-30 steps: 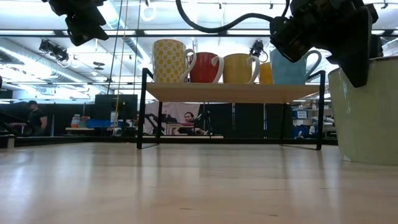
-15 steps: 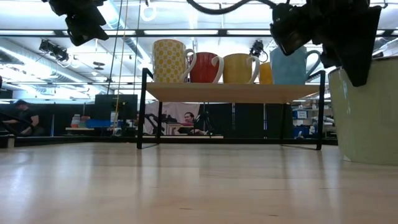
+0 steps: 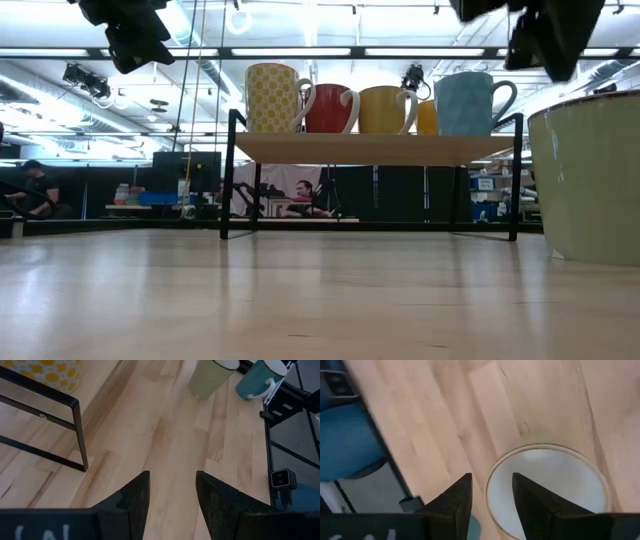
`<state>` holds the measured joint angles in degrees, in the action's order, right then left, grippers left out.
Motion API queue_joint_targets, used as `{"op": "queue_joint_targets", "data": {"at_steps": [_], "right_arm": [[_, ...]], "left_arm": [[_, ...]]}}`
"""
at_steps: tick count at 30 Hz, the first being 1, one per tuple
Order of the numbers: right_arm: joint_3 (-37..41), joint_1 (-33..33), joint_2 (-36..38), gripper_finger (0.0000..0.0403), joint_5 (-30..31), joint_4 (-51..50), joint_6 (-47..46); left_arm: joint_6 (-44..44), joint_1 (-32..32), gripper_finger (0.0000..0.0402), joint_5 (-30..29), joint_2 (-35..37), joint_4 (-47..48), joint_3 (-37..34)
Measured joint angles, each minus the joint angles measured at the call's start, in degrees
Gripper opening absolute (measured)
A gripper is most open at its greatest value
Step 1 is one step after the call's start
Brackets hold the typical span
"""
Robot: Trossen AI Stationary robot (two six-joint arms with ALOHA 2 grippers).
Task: Place coffee mugs
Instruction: Put the green mug on the shelf
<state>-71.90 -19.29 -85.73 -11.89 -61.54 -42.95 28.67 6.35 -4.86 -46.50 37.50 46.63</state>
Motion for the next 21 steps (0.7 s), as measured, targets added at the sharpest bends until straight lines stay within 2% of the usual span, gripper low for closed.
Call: {"op": "queue_joint_targets", "data": {"at_steps": [6, 11, 21], "right_arm": [[0.0, 0.02, 6.04, 0.0146, 5.86, 0.14, 10.51], [0.0, -0.18, 8.21, 0.0146, 11.85, 0.2, 25.53], [0.02, -0.35, 4.65, 0.0146, 12.36, 0.09, 59.47]], "left_arm": [[0.02, -0.02, 0.0167, 0.0, 0.0, 0.0, 0.0], [0.04, -0.02, 0.0167, 0.0, 0.0, -0.02, 0.0], [0.42, 0.0, 0.0167, -0.01, 0.0, -0.34, 0.0]]}}
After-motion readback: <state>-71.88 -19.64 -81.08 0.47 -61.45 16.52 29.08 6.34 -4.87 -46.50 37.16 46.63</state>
